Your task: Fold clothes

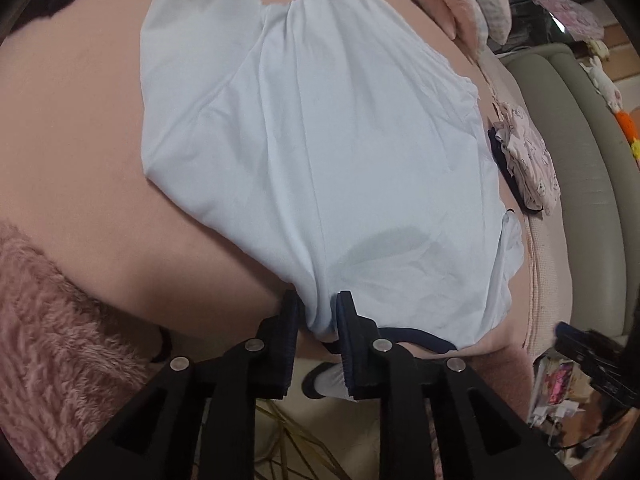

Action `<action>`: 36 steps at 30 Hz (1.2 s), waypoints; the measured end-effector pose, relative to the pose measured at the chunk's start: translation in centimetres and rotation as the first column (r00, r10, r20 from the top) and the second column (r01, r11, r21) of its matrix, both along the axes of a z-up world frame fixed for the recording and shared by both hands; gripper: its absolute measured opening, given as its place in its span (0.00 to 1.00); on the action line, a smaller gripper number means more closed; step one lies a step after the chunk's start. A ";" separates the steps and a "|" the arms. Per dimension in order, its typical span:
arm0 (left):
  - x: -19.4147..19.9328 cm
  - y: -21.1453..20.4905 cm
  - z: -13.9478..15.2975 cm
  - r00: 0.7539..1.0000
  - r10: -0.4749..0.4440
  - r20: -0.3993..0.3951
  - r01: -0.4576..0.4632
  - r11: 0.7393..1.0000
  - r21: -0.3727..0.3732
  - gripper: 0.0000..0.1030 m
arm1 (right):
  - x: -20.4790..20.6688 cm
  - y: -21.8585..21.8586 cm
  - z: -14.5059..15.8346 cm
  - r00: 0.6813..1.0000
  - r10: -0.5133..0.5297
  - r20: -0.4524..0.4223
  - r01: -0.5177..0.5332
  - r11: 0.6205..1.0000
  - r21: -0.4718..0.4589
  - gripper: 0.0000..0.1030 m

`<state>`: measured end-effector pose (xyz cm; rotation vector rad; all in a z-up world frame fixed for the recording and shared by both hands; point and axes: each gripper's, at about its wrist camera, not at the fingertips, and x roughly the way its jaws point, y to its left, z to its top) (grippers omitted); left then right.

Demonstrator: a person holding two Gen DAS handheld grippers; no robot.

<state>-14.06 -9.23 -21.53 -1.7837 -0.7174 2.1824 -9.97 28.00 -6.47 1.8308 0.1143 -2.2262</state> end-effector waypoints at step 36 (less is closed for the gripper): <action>3.4 -0.8 1.7 0.999 0.037 -0.022 -0.037 0.999 0.005 0.07 | 5.1 1.6 -11.3 0.877 -0.481 0.006 0.428 0.774 -0.466 0.07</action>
